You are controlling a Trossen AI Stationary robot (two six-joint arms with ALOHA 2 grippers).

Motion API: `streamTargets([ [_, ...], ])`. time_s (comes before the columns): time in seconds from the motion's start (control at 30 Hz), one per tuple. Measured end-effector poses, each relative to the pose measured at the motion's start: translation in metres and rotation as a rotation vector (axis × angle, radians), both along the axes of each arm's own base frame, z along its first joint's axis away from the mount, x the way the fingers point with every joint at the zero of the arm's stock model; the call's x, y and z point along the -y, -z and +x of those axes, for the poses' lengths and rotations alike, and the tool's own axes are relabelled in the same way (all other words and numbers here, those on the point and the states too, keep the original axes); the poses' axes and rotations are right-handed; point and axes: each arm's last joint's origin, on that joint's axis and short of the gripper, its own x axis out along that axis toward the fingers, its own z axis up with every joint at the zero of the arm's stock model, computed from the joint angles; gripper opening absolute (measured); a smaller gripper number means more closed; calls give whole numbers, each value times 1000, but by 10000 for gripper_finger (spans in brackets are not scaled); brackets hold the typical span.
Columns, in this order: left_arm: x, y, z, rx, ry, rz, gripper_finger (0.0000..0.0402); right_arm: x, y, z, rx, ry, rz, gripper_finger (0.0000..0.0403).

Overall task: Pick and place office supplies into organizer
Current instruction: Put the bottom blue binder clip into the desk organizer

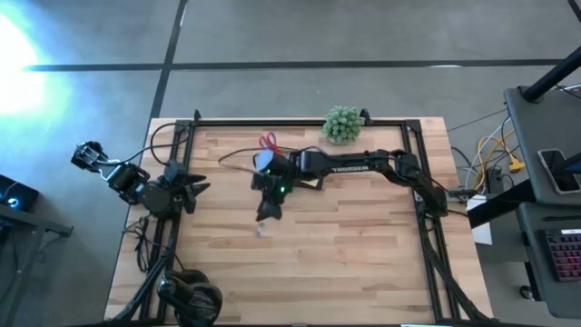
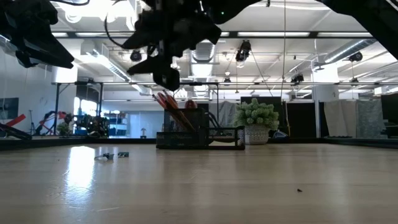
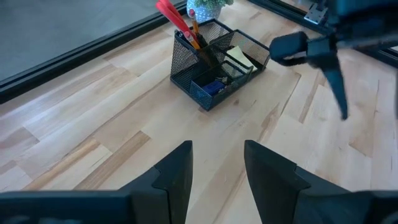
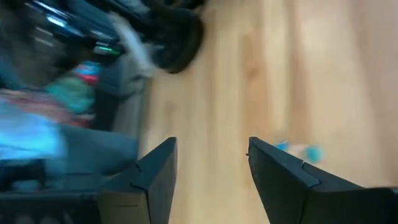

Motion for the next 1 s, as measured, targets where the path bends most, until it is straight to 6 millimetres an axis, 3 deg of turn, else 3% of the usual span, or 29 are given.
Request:
streamTargets([
  [0.2, 0, 0, 0, -1, 0, 0, 130, -11, 6, 1, 52, 0, -210, 187],
  [0.4, 0, 1, 0, -6, 8, -8, 130, -14, 23, -6, -66, 65, -443, 187],
  [0.63, 0, 1, 0, -6, 8, -8, 130, -50, 60, 6, -247, 297, -325, 187],
  [0.9, 0, 1, 0, -5, 9, -8, 130, -65, 73, 10, -341, 720, -326, 187],
  [1.0, 1, 1, 0, -6, 9, -7, 130, -72, 74, 13, -332, 772, -317, 187],
])
